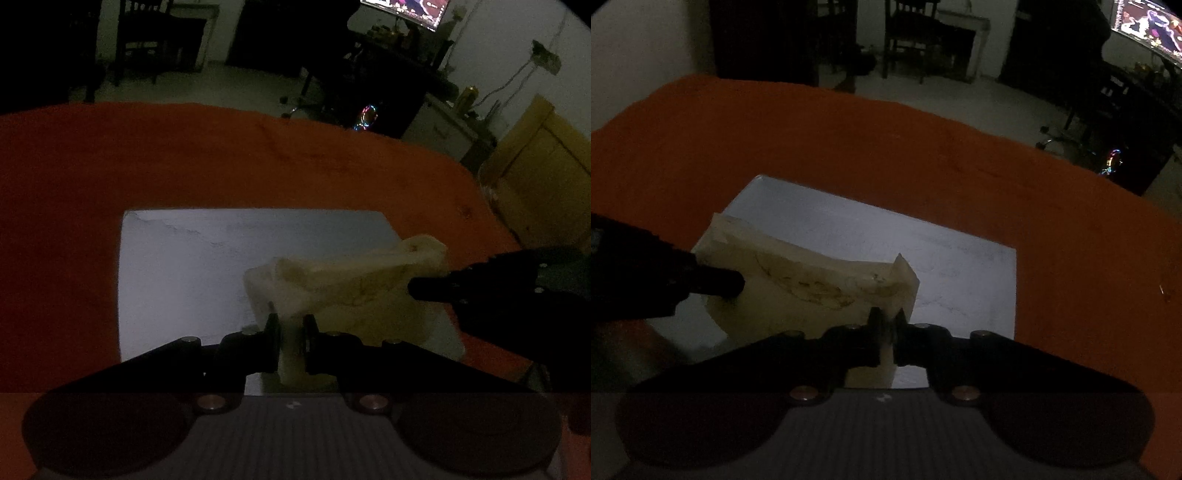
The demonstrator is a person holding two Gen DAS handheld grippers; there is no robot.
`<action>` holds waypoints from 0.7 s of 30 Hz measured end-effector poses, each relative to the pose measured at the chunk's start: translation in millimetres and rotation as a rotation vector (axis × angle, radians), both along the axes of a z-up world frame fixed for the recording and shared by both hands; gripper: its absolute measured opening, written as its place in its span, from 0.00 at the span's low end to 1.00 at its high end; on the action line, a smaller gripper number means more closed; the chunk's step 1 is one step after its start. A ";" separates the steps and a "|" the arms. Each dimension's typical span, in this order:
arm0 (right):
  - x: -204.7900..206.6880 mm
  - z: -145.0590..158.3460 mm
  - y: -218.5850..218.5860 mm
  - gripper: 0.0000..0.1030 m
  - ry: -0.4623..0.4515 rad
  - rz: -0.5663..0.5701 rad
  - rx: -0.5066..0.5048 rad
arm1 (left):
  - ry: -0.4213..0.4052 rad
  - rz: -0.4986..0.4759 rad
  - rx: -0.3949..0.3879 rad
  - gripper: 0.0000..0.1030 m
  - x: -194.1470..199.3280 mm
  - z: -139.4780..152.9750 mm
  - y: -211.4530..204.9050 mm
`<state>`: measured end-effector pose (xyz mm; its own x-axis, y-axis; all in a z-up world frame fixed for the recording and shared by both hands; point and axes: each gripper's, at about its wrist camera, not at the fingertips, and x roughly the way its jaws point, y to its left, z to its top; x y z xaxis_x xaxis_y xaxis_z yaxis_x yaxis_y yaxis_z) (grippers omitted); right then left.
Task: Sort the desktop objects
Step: 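Close the left tool on the paper bag while the right tool pinches its other edge, then carry the paper bag with both tools and lower it into the box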
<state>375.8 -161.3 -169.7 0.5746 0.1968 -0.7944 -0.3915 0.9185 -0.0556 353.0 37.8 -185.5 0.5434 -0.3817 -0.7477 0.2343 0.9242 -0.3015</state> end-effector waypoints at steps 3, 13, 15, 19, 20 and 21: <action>-1.9 7.4 5.2 0.06 -0.013 0.005 -0.012 | -0.005 0.012 0.006 0.09 -0.6 7.7 1.4; -32.6 65.8 26.1 0.06 -0.060 0.080 0.009 | 0.023 0.107 0.081 0.09 -26.2 61.4 12.6; -44.7 77.2 27.8 0.06 -0.061 0.064 0.016 | 0.019 0.115 0.086 0.09 -35.0 69.8 9.8; -76.5 96.8 18.8 0.07 -0.061 -0.017 0.065 | -0.022 0.109 0.078 0.09 -64.0 88.4 -1.4; -85.9 101.7 16.5 0.07 -0.068 -0.038 0.066 | -0.042 0.106 0.084 0.09 -73.9 93.5 -5.6; -98.5 104.8 13.8 0.07 -0.075 -0.055 0.062 | -0.064 0.089 0.104 0.09 -84.7 98.2 -11.6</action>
